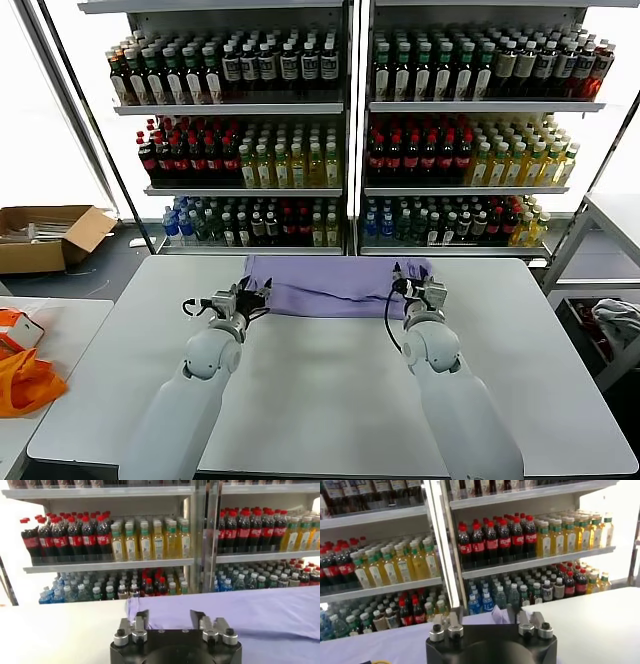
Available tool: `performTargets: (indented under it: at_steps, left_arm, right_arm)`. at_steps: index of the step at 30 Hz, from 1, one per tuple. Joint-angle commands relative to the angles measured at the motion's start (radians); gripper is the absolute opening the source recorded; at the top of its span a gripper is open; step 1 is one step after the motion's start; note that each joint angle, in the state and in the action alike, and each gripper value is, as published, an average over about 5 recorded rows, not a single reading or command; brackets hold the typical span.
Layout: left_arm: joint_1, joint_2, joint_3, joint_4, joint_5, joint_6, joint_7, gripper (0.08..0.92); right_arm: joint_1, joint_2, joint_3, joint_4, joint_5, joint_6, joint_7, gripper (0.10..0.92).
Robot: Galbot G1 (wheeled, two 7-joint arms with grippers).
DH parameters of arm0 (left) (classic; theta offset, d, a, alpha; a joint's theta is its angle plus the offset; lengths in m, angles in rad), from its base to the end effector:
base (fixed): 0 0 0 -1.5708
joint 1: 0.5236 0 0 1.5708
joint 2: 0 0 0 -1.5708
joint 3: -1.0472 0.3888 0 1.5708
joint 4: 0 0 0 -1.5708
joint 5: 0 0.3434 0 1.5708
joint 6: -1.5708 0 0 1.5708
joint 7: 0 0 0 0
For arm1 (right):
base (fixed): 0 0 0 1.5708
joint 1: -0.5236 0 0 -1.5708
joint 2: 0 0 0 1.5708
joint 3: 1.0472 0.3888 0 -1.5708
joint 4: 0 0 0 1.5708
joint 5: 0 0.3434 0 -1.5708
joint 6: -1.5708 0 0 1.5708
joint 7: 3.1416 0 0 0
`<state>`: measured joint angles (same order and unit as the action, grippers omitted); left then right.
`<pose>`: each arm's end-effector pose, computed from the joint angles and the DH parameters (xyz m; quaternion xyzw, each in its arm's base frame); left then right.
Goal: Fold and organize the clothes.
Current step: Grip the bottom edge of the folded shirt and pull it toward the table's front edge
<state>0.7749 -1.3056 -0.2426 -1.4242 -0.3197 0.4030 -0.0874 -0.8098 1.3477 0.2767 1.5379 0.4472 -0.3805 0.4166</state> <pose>0.4349 0.0241 -0.3440 -0.0691 -0.9821 -0.0292 0.1728 0.4196 -0.0067 -0.3190 -0.0668 -0.9873 -0.0424 0.1380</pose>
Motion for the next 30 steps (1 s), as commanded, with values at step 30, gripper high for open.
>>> performTargets:
  at_steps: [30]
  left_arm:
    - [0.029,0.007,-0.024,-0.003,0.026,0.098,-0.040,0.823]
  right_arm:
    - [-0.087,-0.129,0.001,0.078,0.027,-0.199,-0.019,0.823]
